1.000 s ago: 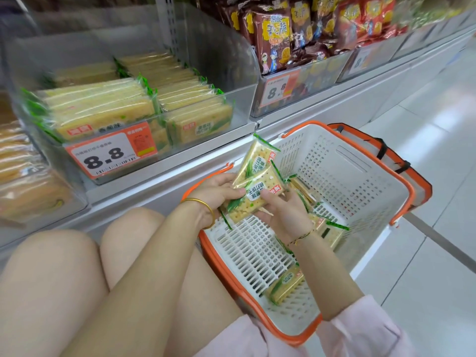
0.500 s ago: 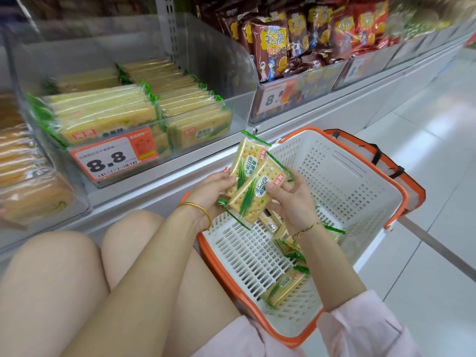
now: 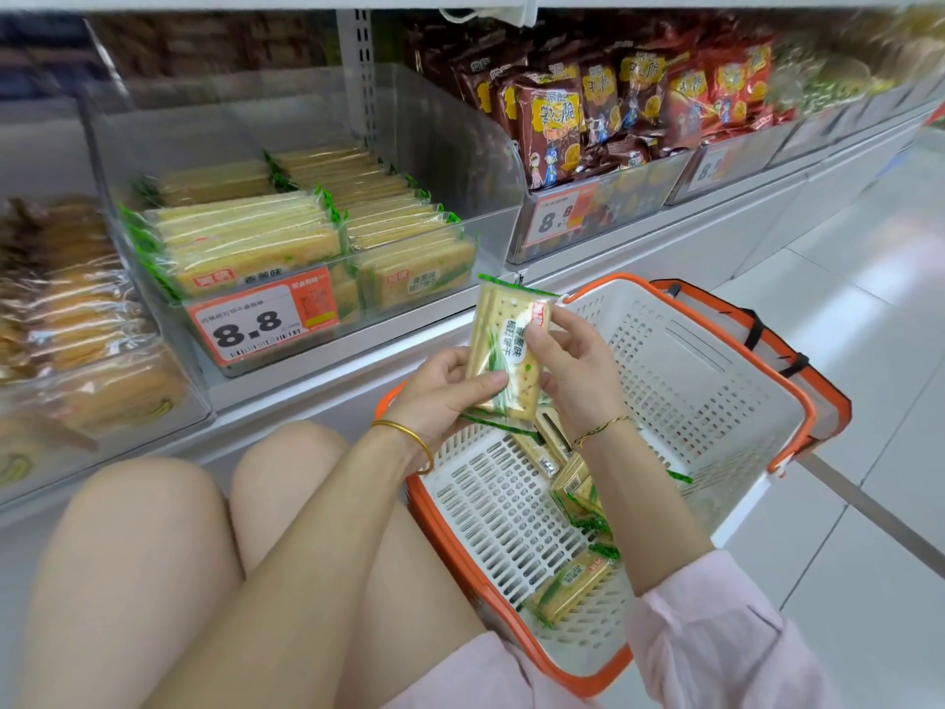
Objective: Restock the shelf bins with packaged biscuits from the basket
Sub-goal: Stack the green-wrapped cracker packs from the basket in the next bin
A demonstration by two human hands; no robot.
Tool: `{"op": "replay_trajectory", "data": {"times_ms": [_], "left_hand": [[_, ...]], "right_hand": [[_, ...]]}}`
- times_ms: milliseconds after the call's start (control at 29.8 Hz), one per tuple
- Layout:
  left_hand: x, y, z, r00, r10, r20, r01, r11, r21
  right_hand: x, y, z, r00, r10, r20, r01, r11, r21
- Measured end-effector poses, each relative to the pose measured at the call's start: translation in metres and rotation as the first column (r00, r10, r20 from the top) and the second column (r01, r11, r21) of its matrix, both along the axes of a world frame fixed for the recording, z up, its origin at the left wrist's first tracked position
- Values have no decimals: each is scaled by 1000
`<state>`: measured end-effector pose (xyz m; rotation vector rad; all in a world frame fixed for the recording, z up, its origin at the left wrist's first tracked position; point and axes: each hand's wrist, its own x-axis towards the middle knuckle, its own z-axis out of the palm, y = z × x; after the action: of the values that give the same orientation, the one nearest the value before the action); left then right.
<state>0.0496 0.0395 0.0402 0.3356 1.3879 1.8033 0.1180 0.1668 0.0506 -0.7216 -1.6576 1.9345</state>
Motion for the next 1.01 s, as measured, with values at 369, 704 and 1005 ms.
{"op": "replay_trajectory", "data": {"times_ms": [369, 704, 1005], "left_hand": [[-29, -25, 71, 705, 153, -693, -252, 967, -44], [-92, -85, 104, 159, -398, -903, -820, 456, -345], [-88, -86, 96, 181, -476, -861, -878, 317, -360]], "right_hand": [[-20, -29, 68, 886, 459, -72, -460, 888, -4], [-157, -38, 131, 944, 37, 328, -322, 314, 893], [-228, -94, 140, 634, 246, 733, -758, 8, 653]]}}
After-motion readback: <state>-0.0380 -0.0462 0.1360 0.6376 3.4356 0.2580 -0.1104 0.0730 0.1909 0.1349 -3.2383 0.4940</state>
